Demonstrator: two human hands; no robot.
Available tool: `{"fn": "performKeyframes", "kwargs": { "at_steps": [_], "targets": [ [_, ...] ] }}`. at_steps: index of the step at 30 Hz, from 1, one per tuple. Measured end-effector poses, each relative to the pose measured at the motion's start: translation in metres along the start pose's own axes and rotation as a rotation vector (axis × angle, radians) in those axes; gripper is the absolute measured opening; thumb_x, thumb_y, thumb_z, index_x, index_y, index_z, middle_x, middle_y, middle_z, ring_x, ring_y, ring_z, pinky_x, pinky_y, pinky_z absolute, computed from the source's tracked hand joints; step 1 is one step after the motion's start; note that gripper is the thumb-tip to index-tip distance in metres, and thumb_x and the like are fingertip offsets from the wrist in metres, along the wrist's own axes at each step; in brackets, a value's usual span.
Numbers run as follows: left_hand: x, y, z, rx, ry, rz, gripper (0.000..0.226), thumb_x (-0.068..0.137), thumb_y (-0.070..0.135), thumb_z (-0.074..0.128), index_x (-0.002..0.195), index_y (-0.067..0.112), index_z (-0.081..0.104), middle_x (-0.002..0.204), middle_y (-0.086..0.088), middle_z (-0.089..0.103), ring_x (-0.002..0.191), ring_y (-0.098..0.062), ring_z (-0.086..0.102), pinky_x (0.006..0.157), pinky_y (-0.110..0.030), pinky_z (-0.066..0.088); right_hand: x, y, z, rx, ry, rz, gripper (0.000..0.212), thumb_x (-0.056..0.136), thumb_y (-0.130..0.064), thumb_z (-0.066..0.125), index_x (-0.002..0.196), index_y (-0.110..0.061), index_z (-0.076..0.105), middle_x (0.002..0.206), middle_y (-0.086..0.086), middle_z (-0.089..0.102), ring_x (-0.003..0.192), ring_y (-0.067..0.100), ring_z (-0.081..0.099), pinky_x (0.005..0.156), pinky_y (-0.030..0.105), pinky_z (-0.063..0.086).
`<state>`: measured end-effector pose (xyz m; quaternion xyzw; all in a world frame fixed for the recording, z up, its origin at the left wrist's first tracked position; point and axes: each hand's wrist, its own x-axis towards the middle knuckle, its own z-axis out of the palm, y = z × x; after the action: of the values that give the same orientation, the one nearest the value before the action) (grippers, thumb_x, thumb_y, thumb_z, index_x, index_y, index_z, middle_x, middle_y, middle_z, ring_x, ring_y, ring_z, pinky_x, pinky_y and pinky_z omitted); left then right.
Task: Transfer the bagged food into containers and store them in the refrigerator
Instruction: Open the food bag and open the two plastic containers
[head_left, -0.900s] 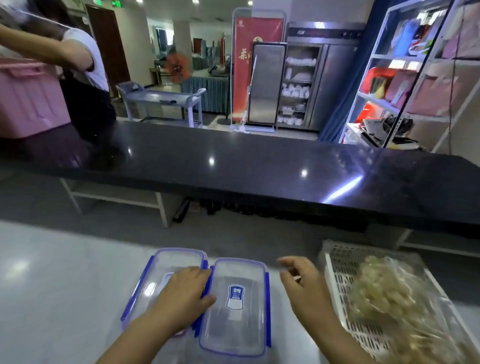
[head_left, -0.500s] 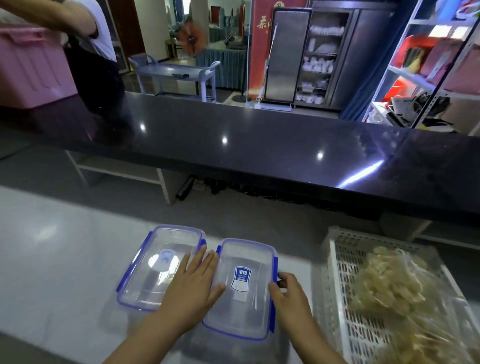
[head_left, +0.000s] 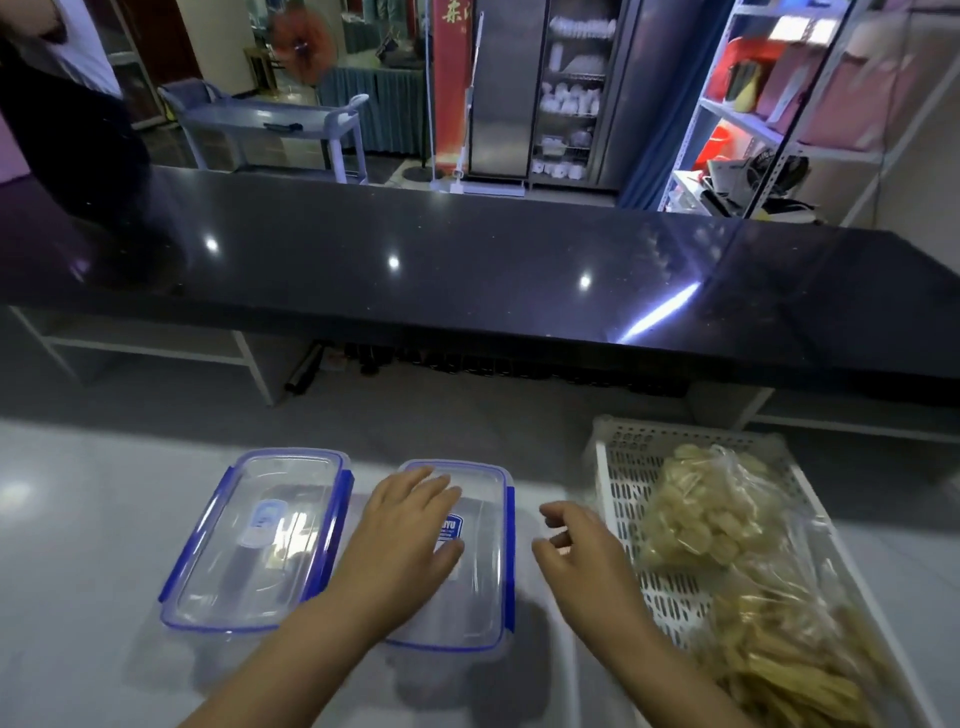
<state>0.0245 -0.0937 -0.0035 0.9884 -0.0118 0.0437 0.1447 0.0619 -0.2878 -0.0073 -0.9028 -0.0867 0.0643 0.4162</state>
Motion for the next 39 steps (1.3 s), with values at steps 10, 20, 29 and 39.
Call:
{"fn": "performKeyframes", "kwargs": {
  "at_steps": [10, 20, 29, 39],
  "targets": [
    [0.048, 0.090, -0.001, -0.196, 0.120, 0.407, 0.042, 0.086, 0.035, 0.059, 0.127, 0.025, 0.054, 0.129, 0.010, 0.056, 0.133, -0.011, 0.034, 0.105, -0.025, 0.015, -0.028, 0.014, -0.117, -0.128, 0.400, -0.026, 0.018, 0.088, -0.015, 0.060, 0.093, -0.031, 0.067, 0.088, -0.020, 0.062, 0.083, -0.004, 0.058, 0.072, 0.018, 0.049],
    [0.087, 0.181, 0.033, -0.244, 0.160, 0.369, 0.034, 0.083, 0.040, 0.059, 0.115, 0.028, 0.061, 0.102, 0.009, 0.062, 0.109, -0.015, 0.047, 0.087, -0.025, 0.027, 0.011, 0.080, -0.184, -0.339, 0.372, 0.040, 0.019, 0.086, -0.031, 0.059, 0.103, -0.024, 0.065, 0.093, -0.014, 0.057, 0.096, 0.010, 0.052, 0.072, 0.024, 0.039],
    [0.118, 0.237, 0.065, -0.260, 0.257, 0.069, 0.044, 0.075, 0.051, 0.065, 0.112, 0.027, 0.057, 0.103, 0.012, 0.059, 0.101, -0.011, 0.048, 0.087, -0.024, 0.034, 0.047, 0.112, -0.202, -0.287, 0.190, -0.105, 0.019, 0.084, -0.026, 0.062, 0.066, -0.020, 0.059, 0.068, -0.010, 0.055, 0.074, 0.008, 0.049, 0.058, 0.017, 0.033],
    [0.133, 0.264, 0.067, -0.276, 0.261, 0.002, 0.034, 0.078, 0.042, 0.066, 0.108, 0.027, 0.061, 0.104, 0.011, 0.059, 0.102, -0.010, 0.048, 0.088, -0.026, 0.035, 0.072, 0.104, -0.237, -0.113, 0.168, -0.220, 0.008, 0.082, -0.023, 0.066, 0.075, -0.020, 0.069, 0.073, -0.010, 0.063, 0.076, 0.007, 0.057, 0.070, 0.034, 0.051]
  ]
}}
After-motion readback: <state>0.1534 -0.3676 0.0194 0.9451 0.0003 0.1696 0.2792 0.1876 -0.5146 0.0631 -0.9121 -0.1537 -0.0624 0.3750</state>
